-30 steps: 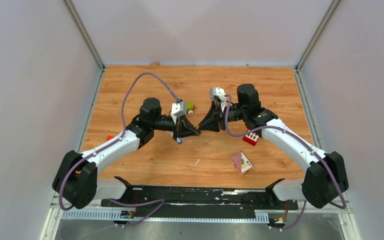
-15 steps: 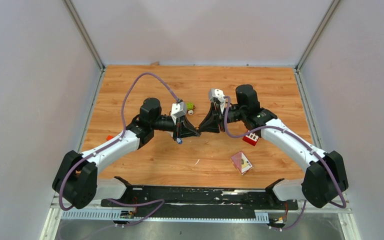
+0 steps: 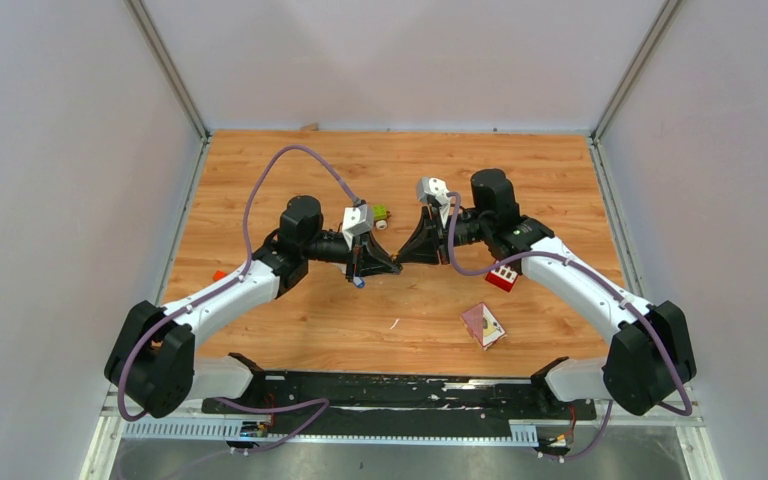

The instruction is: Put the keys on the keyring

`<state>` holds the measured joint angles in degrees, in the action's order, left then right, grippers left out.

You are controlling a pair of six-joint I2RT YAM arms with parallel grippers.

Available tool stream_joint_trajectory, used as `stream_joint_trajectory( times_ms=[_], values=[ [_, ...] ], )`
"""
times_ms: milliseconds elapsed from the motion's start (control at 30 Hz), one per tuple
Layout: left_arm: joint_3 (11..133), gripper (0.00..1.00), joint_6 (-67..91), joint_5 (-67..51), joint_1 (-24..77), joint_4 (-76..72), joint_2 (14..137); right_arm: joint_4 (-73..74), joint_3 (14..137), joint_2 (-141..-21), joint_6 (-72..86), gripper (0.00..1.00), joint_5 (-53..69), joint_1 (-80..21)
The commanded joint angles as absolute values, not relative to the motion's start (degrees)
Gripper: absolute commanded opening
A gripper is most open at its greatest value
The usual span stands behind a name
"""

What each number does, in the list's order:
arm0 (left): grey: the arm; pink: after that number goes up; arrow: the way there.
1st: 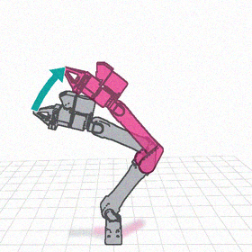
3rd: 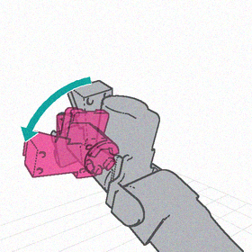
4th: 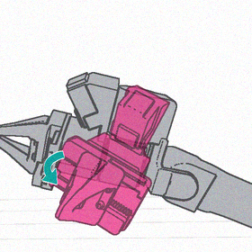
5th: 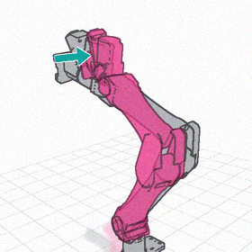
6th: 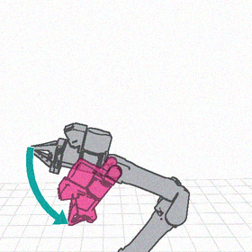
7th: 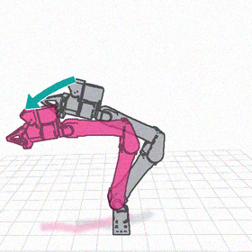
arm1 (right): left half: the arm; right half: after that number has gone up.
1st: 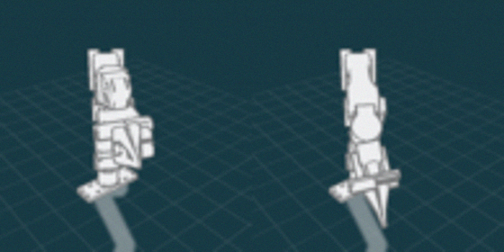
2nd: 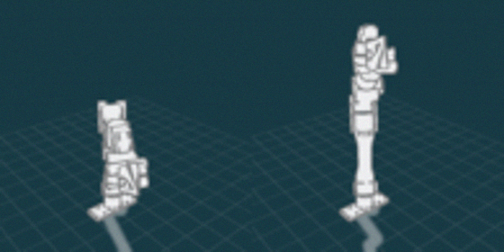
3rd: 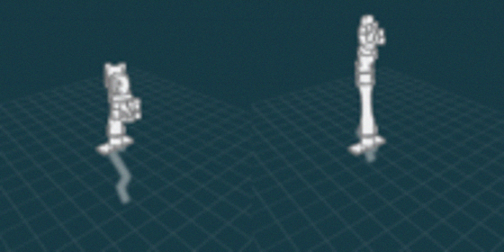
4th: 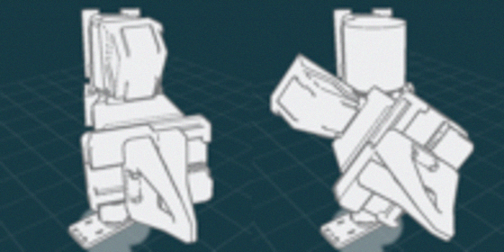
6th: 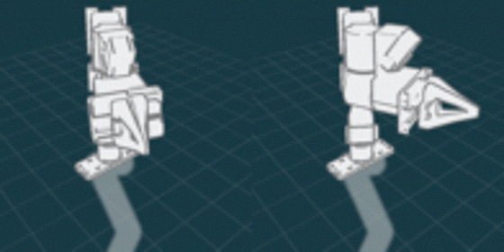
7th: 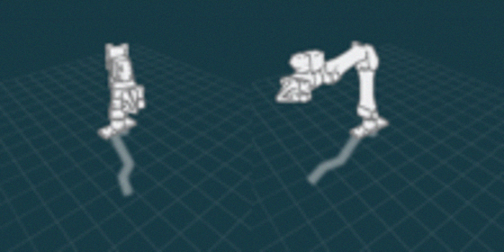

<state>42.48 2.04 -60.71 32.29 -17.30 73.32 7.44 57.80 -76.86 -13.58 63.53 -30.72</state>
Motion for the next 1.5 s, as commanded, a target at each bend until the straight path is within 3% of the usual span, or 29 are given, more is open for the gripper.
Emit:
stream_joint_trajectory(
  times_ms=[0,200,400,667,833,1000,1233,1467],
  values=[
    [43.58,0.02,0.33,-60.01,32.51,-17.14,73.21,6.79,59.88,-76.84,-14.01,0.00,65.32,-31.36],
    [45.97,0.56,-5.23,-56.42,32.34,-10.49,71.51,8.49,59.91,-74.97,-15.54,0.00,62.91,-30.49],
    [53.58,0.76,-23.64,-46.88,28.68,14.66,65.78,18.05,62.20,-71.28,-21.10,0.00,58.64,-29.08],
    [61.26,0.99,-36.14,-13.16,24.43,42.69,63.98,18.69,59.32,-66.48,-19.56,0.00,55.56,-28.71],
    [58.69,1.00,-35.32,-7.59,21.80,47.58,64.67,16.56,57.01,-63.50,-20.56,0.00,53.73,-28.68],
    [57.60,0.97,-31.66,-14.42,21.80,44.93,68.18,16.39,56.34,-62.52,-20.66,0.00,53.20,-28.74],
    [59.38,0.62,-42.76,-23.25,22.37,40.63,81.03,16.42,55.26,-61.26,-21.81,0.00,52.52,-27.76],
    [61.68,0.59,-67.86,-26.96,25.40,39.90,89.16,16.30,54.25,-60.89,-22.79,0.00,53.34,-26.77]
  ],
)
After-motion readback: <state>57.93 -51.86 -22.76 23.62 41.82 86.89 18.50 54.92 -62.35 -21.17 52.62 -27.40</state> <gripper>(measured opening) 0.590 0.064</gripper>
